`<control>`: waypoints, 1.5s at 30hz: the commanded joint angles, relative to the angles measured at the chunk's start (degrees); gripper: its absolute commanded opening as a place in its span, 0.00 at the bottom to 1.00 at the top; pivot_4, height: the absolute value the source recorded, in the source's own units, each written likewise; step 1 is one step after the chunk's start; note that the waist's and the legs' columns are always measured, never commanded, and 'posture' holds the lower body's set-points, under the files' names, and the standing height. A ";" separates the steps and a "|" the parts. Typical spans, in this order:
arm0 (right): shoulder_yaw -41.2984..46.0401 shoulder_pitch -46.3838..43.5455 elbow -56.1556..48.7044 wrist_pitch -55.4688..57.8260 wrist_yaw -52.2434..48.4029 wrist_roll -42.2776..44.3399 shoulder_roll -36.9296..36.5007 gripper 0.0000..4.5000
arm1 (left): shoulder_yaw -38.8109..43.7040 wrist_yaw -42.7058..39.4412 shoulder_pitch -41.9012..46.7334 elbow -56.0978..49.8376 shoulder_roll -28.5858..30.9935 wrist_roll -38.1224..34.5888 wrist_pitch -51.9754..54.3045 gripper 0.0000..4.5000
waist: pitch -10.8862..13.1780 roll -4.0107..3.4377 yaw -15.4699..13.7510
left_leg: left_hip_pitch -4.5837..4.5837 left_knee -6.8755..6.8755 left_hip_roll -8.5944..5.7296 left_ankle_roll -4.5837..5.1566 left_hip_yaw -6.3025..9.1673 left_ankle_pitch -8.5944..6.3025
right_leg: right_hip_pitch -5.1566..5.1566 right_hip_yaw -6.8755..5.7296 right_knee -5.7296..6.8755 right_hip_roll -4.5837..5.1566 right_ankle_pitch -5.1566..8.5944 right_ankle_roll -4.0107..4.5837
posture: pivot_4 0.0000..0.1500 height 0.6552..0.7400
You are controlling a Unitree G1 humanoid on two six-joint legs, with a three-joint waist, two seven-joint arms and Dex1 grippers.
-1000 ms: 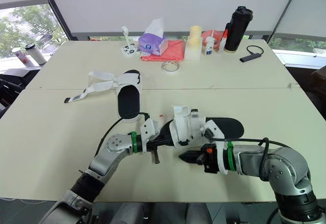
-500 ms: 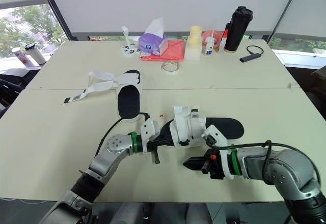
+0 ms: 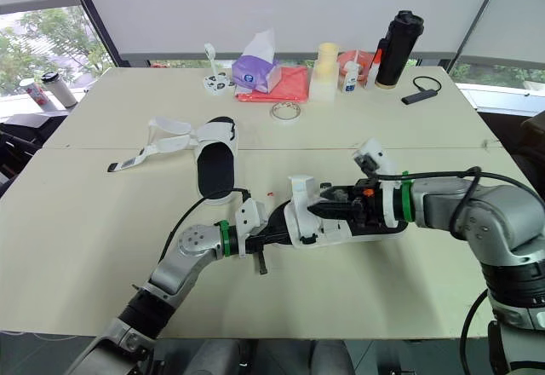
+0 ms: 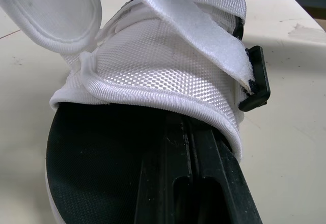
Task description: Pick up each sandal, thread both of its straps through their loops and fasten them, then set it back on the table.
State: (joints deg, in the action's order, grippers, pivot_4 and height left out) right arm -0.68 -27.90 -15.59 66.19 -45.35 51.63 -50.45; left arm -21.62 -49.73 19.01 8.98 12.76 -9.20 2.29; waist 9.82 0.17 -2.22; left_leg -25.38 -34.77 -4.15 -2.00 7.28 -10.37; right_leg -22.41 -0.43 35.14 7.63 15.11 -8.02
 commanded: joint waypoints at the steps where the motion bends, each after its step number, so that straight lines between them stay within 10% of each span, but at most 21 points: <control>1: -1.81 -2.30 1.32 -2.48 -2.82 -2.71 0.66 0.64 | -1.34 0.87 -1.57 3.71 0.62 2.89 2.60 0.00 | 0.00 0.00 -0.01 | 0.00 0.00 0.00 0.00 0.00 0.00 | 0.00 0.00 0.00 0.00 0.00 0.00 | 1.00 1.00; 18: -5.75 -7.78 4.97 -0.79 -7.22 -5.98 6.97 0.64 | -1.18 1.41 -1.84 3.62 0.38 2.88 2.67 0.00 | 0.00 -0.01 -0.07 | 0.02 -0.02 -0.05 0.01 0.04 0.01 | -0.01 0.00 0.06 -0.03 -0.03 -0.05 | 1.00 1.00; 26: -5.13 -7.83 4.22 0.61 -7.27 -5.87 7.22 0.02 | -1.13 1.49 -1.82 3.92 0.30 2.86 2.52 0.00 | -0.01 -0.01 -0.08 | 0.03 -0.04 -0.08 0.01 0.04 0.01 | -0.01 0.00 0.09 -0.04 -0.05 -0.09 | 1.00 1.00; 45: -6.54 -1.62 -3.76 -1.33 -6.98 -8.38 5.26 0.02 | -1.46 1.24 -2.30 3.76 0.35 2.93 2.06 0.00 | -0.02 -0.01 -0.08 | 0.05 -0.06 -0.07 0.00 0.04 0.01 | 0.03 0.00 0.09 -0.04 -0.05 -0.09 | 1.00 1.00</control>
State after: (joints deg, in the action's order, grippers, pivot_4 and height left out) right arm -6.53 -29.73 -18.10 66.14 -52.58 44.56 -44.79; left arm -21.53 -48.94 18.55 8.99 12.35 -9.18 2.21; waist 9.81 0.16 -2.30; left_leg -25.32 -34.83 -4.22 -2.00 7.32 -10.37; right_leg -22.39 -0.43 35.23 7.60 15.06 -8.11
